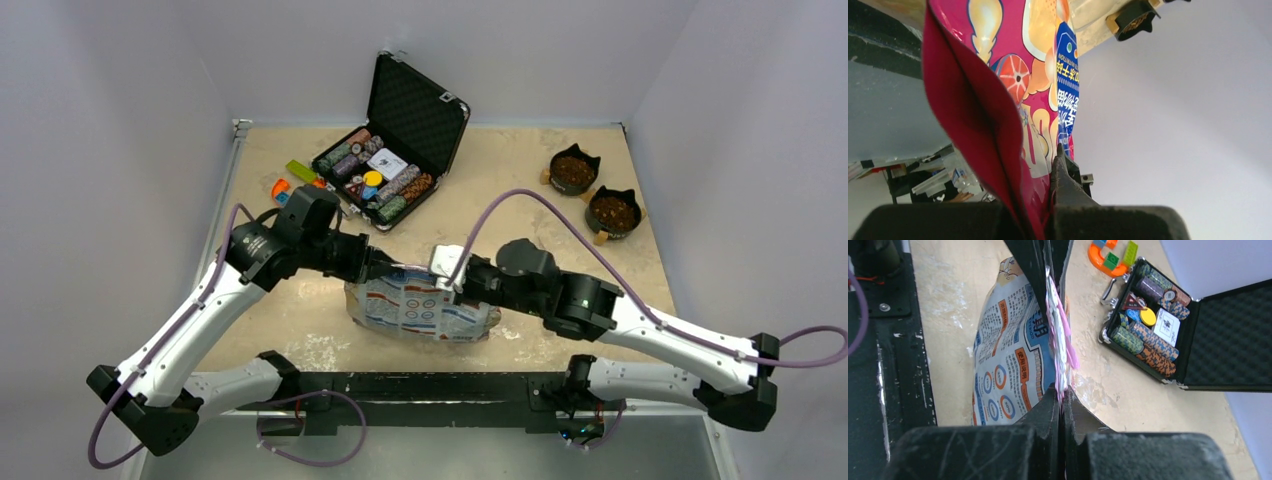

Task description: Serve the pet food

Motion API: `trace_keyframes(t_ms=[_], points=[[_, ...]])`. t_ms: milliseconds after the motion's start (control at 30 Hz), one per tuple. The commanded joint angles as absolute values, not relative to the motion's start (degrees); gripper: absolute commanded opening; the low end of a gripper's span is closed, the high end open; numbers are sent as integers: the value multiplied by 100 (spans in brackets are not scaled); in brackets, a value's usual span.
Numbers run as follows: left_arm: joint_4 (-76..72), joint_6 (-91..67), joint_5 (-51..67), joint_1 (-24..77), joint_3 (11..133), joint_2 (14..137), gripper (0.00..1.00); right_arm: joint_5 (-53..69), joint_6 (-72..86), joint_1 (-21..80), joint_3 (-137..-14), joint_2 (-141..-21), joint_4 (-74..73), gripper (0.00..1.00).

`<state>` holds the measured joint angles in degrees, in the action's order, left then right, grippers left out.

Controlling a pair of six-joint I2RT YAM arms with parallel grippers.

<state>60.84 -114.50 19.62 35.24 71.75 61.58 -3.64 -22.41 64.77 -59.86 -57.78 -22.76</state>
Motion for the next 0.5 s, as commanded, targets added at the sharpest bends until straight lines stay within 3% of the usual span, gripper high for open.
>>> trace_keyframes(t_ms=[0, 167, 433, 467], points=[[7318, -11287, 1298, 2848, 7223, 5607, 0, -1330, -2110, 6033, -5266, -4418, -4566, 0], [7494, -11143, 1176, 2848, 7435, 5613, 0, -1227, -2071, 6003, -5210, -4120, -4590, 0], [7497, -10797, 1287, 2890, 7958, 5936, 0, -561, -2075, 6003, -6310, -5214, -4375, 1], [7383, -10837, 1311, 2906, 7912, 5872, 9, -485, -2077, 6003, -6492, -5420, -4371, 9]])
